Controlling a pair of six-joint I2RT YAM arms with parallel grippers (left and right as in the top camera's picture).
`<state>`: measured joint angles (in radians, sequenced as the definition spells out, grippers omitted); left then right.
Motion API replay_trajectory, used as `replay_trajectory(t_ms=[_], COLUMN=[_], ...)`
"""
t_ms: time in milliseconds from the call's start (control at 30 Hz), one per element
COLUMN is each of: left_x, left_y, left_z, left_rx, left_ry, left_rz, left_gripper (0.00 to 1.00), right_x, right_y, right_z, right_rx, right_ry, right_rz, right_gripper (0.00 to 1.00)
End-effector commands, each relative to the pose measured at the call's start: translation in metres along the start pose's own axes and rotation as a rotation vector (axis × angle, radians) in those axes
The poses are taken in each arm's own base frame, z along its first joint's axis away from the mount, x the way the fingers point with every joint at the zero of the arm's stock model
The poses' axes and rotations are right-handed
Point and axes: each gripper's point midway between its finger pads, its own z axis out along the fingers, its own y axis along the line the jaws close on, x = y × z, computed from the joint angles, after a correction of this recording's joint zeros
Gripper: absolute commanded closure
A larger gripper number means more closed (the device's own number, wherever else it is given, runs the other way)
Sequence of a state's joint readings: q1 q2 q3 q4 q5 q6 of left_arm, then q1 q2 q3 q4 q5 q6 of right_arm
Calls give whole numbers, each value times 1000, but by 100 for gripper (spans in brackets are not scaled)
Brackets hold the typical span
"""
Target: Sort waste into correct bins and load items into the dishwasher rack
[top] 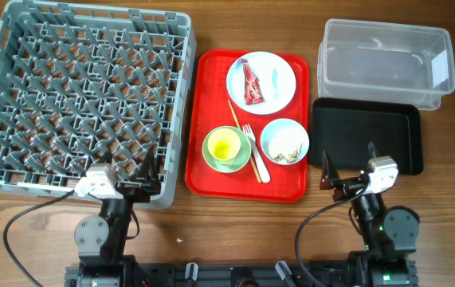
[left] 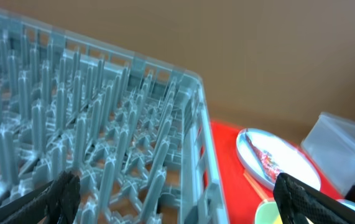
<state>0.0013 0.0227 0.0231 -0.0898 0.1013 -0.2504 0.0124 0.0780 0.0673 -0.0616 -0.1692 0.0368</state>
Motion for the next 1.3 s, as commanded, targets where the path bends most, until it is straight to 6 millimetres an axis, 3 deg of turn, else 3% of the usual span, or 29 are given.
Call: replay_trajectory(t_ms=[0,167,333,667,867,1000,1267], left_x=[-25,-54,-63,-56,-54,-53,-52], left_y=[-2,-10,-11,-14,-13,-13,-13], left_z=[-5,2,20,21,20,19,18], left_rx=[-45,-95,-193,-204,-208,-208,-210], left_ry=[20,145,461,590,599,601,607], left_rz=[-18,-28,-29,-54,-54,-54,-55], left_gripper=[0,0,0,0,0,0,0], right_x=[-32,-53,-56,-46,-71,-106,-104], right_y=[8,6,5,21,29,44,89], right_z=[2,27,60,57,71,99,196], right_rx=[-43,-41,-50,-122,-186,-251,-245], right_ry=[18,180,456,565,522,558,756], right_rz=[46,79,134,217,212,132,-43], right_gripper=[0,0,0,0,0,0,0])
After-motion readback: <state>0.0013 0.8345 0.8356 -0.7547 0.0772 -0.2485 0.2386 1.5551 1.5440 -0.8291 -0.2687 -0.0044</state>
